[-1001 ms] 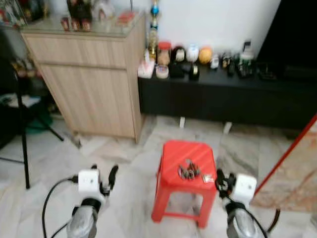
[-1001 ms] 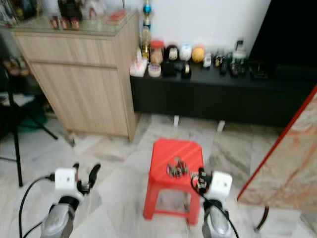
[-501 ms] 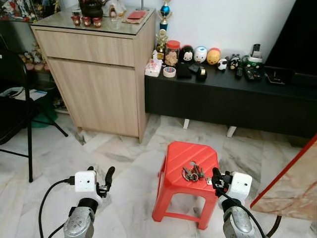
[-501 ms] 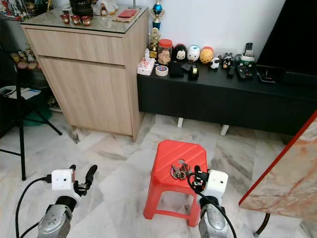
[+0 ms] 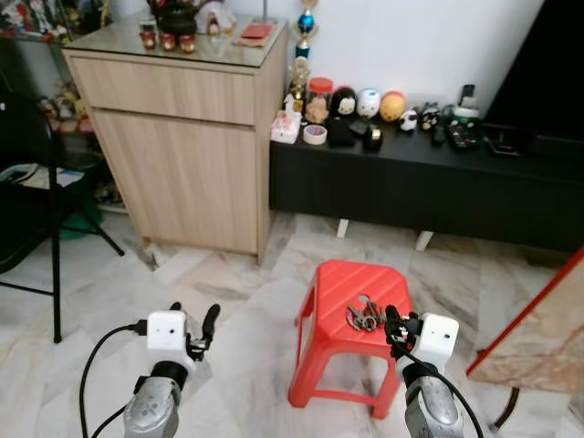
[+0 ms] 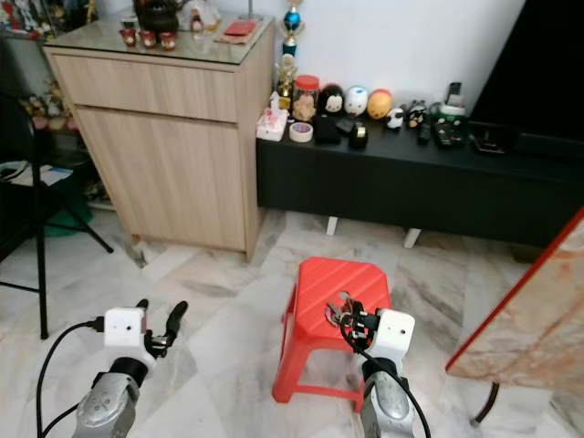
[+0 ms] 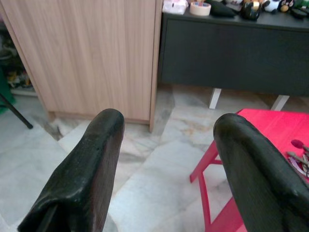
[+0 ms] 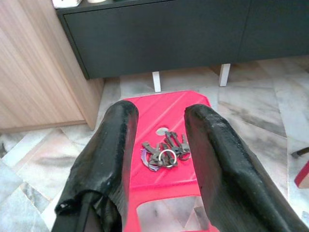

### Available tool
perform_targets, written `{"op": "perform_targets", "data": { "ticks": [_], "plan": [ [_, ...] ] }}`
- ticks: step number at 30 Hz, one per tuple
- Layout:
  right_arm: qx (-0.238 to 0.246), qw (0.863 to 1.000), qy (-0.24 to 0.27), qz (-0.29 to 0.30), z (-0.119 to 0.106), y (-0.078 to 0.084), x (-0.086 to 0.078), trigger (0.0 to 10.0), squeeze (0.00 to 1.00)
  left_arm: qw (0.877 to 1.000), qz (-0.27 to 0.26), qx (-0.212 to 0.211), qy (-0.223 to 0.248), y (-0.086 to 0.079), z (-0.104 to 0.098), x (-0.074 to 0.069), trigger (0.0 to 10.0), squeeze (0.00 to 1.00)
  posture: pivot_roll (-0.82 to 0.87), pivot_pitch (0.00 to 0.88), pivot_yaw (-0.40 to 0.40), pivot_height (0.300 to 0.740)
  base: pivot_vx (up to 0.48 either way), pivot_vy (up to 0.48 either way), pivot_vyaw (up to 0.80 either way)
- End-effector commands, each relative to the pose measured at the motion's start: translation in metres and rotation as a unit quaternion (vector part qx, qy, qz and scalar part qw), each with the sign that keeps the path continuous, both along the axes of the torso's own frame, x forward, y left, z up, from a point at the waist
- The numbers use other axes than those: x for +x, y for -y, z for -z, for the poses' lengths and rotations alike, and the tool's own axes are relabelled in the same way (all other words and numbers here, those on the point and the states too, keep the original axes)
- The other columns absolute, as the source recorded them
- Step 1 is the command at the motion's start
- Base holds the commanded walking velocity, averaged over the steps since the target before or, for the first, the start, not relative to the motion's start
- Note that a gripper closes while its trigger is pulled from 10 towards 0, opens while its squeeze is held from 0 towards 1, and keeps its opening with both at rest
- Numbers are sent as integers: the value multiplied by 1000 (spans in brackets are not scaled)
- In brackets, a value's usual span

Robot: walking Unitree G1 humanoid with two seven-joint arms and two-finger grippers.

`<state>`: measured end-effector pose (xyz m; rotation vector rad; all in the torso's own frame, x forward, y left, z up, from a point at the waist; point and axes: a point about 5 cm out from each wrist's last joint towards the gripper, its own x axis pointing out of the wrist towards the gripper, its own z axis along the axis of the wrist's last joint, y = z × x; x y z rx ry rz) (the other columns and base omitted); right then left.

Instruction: Hang keys on a hook

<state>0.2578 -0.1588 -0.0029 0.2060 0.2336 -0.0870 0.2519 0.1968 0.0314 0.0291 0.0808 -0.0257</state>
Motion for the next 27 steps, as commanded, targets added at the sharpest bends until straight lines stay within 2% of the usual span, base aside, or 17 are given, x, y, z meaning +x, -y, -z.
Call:
{"op": "perform_targets", "data": {
  "ticks": [1, 7, 10, 13, 15, 27],
  "plan": [
    [-1, 1000, 0, 4, -1, 2, 1, 10000, 0, 1000, 9, 6, 1, 1, -2, 1, 10000, 0, 19, 0, -76, 740, 0, 0, 0],
    [-9, 1000, 2, -8, -2, 0, 1, 10000, 0, 1000, 11, 7, 1, 1, -3, 1, 10000, 0, 18, 0, -73, 740, 0, 0, 0],
    [-11, 1000, 7, -9, -3, -1, 2, 10000, 0, 1000, 18, 7, 2, 3, -4, 3, 10000, 0, 18, 0, -71, 740, 242, 0, 800],
    [12, 1000, 6, -4, -3, -3, 2, 10000, 0, 1000, 19, 7, 3, 4, -5, 3, 10000, 0, 18, 0, -69, 740, 247, 0, 0],
    [-4, 1000, 11, -15, -4, -4, 3, 10000, 0, 1000, 20, 9, 2, 4, -5, 3, 10000, 0, 20, 0, -68, 740, 253, 0, 0],
    [3, 1000, 8, -4, -3, -4, 2, 10000, 0, 1000, 24, 11, -1, 3, -4, 2, 10000, 0, 23, 0, -62, 740, 262, 0, 0]
  ]
}}
